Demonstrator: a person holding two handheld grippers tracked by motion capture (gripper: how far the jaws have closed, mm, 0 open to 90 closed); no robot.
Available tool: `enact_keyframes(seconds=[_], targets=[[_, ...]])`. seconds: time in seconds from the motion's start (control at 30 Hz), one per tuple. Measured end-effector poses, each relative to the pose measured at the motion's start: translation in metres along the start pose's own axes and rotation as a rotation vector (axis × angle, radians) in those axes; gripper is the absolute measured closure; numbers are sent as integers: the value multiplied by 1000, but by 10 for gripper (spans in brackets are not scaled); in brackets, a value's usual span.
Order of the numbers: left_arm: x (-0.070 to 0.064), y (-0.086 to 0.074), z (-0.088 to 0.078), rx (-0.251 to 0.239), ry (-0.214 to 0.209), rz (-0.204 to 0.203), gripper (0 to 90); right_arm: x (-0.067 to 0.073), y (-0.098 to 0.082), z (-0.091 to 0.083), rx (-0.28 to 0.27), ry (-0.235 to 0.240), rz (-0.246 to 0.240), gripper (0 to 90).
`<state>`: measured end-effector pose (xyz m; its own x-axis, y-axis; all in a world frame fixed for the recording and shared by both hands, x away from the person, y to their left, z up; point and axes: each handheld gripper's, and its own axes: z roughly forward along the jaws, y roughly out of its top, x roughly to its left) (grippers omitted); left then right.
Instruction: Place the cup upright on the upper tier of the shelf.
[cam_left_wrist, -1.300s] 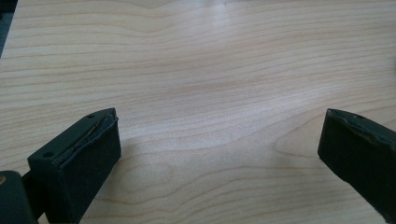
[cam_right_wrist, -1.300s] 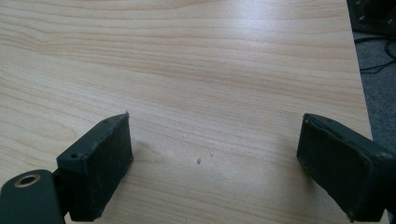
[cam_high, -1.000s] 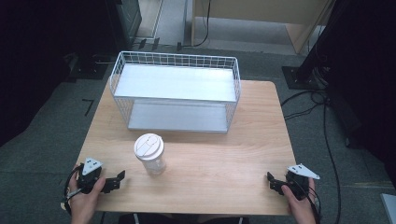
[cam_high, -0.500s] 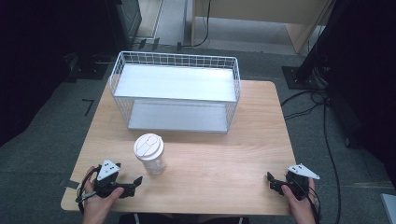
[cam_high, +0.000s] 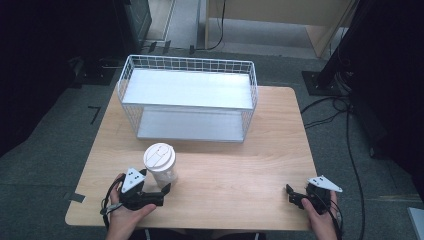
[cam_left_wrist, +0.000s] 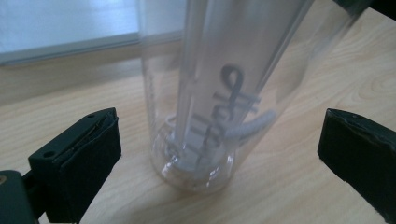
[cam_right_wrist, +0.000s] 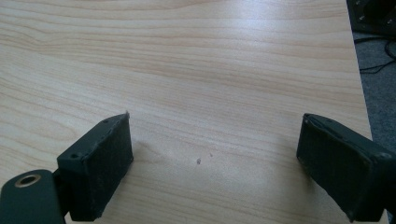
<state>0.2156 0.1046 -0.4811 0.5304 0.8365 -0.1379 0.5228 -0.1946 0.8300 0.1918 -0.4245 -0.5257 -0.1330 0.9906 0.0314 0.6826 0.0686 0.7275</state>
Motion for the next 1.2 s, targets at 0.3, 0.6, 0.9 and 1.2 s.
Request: enact_keyframes(seconds=[0.3, 0.6, 0.9, 1.2], targets=[[-17, 12, 13, -107, 96, 16, 68, 0, 0, 0, 0, 0, 0, 103], [-23, 20, 18, -221, 145, 14, 139, 0, 0, 0, -1, 0, 0, 103], [-26, 29, 17, -279, 144, 12, 140, 0, 0, 0, -1, 0, 0, 104], [-24, 34, 17, -373, 160, 4, 147, 0, 0, 0, -1, 0, 0, 103]])
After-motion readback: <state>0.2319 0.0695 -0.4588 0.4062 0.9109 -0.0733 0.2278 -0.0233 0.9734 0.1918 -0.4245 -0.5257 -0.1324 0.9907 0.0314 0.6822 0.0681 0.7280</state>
